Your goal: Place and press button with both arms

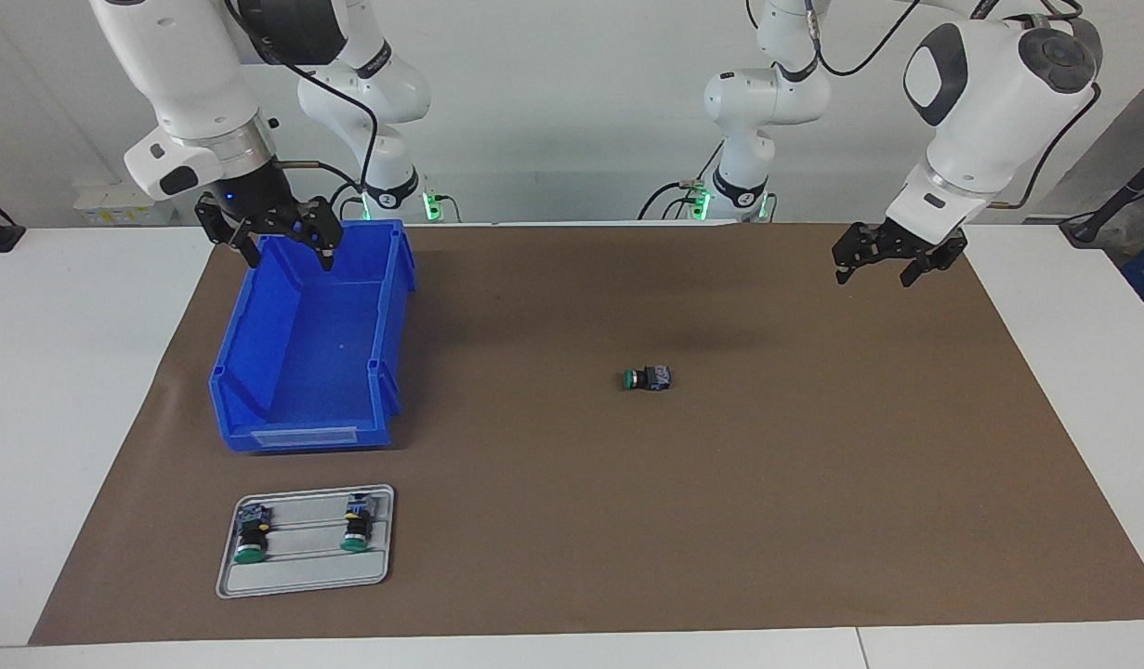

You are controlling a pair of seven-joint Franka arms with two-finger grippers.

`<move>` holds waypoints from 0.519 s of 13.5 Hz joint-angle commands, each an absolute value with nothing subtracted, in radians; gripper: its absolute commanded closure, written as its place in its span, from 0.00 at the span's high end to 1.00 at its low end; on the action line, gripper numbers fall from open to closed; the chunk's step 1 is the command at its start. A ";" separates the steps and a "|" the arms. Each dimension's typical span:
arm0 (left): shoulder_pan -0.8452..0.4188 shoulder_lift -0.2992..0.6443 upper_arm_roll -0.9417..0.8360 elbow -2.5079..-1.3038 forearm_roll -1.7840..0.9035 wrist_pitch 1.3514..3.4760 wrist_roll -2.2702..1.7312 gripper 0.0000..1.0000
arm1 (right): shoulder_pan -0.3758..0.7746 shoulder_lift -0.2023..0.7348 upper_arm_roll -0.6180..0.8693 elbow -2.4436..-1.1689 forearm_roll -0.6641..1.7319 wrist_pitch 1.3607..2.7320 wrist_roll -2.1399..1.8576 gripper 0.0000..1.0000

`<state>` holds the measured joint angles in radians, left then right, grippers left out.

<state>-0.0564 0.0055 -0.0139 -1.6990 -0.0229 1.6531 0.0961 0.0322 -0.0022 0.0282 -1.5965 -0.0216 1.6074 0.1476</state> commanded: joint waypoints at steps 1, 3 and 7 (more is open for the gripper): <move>-0.081 -0.018 -0.017 -1.732 -0.026 1.680 0.193 1.00 | 0.026 -0.003 0.037 -1.595 -0.043 1.594 0.121 1.00; -0.093 -0.018 -0.018 -1.733 -0.032 1.689 0.245 1.00 | 0.025 -0.003 0.037 -1.595 -0.040 1.595 0.130 1.00; -0.135 -0.020 -0.018 -1.741 -0.034 1.712 0.527 1.00 | 0.014 -0.002 0.038 -1.595 -0.025 1.598 0.127 1.00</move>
